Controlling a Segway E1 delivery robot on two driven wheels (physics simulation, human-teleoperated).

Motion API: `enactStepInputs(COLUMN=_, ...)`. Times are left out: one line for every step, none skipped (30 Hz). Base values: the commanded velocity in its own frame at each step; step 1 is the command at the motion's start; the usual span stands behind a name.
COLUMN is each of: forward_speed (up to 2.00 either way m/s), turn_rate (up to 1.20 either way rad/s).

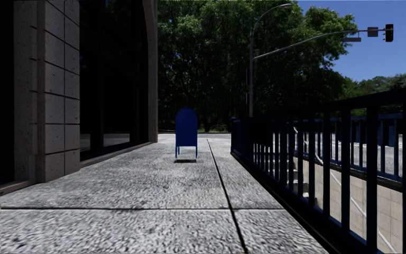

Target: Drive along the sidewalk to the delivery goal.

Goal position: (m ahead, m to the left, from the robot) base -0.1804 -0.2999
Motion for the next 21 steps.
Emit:
enactStepInputs(forward_speed=0.0, turn_rate=0.0)
enactStepInputs(forward_speed=0.0, turn_rate=0.0)
enactStepInputs(forward_speed=0.0, turn_rate=0.0)
enactStepInputs(forward_speed=0.0, turn_rate=0.0)
enactStepInputs(forward_speed=0.0, turn_rate=0.0)
enactStepInputs(forward_speed=0.0, turn_rate=0.0)
enactStepInputs(forward_speed=0.0, turn_rate=0.0)
enactStepInputs(forward_speed=0.0, turn_rate=0.0)
enactStepInputs(forward_speed=0.0, turn_rate=0.0)
enactStepInputs(forward_speed=0.0, turn_rate=0.0)
enactStepInputs(forward_speed=0.0, turn_rate=0.0)
enactStepInputs(forward_speed=0.0, turn_rate=0.0)
enactStepInputs(forward_speed=0.0, turn_rate=0.0)
enactStepInputs(forward_speed=0.0, turn_rate=0.0)
enactStepInputs(forward_speed=0.0, turn_rate=0.0)
enactStepInputs(forward_speed=0.0, turn_rate=0.0)
enactStepInputs(forward_speed=0.0, turn_rate=0.0)
enactStepInputs(forward_speed=0.0, turn_rate=0.0)
enactStepInputs(forward_speed=0.0, turn_rate=0.0)
enactStepInputs(forward_speed=0.0, turn_rate=0.0)
enactStepInputs(forward_speed=0.0, turn_rate=0.0)
